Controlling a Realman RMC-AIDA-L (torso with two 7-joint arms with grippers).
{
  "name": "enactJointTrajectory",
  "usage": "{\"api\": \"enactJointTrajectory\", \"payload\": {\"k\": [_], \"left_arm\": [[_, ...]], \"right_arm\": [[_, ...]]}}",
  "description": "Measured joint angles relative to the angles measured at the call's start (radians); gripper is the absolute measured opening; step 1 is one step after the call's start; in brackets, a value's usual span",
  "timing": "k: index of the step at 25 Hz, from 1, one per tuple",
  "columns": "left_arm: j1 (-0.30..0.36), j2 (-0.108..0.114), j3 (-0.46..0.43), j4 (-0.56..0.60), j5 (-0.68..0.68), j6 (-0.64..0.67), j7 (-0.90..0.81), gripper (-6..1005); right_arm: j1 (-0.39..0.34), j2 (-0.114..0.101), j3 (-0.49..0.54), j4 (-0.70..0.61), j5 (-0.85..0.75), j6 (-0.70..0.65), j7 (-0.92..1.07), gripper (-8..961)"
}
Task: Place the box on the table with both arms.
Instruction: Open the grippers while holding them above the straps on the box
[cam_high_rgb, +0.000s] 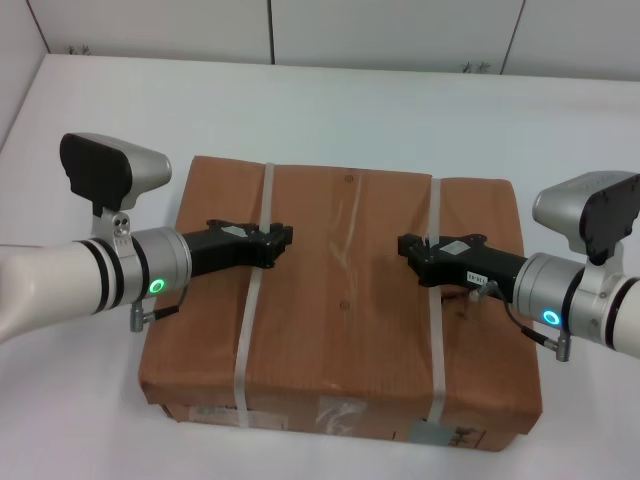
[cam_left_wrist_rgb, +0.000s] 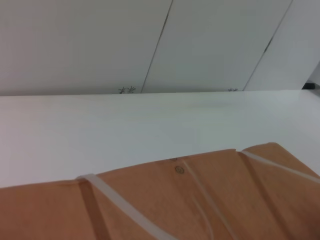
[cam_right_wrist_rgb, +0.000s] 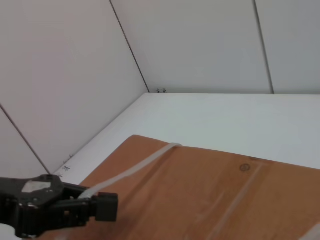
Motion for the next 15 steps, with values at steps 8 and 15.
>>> {"api": "enactJointTrajectory", "payload": {"k": [8,15], "left_arm": [[0.008,-0.001,0.0,-0.004,0.0,-0.001,0.005,111],[0.018,-0.004,0.0,0.002,-0.004,-0.004,0.074,307]], "right_arm": [[-0.01,0.0,0.006,0.009,0.004,-0.01,0.001,132],[-0.026,0.0,0.022,0.017,0.009,-0.01,0.001,400]]}}
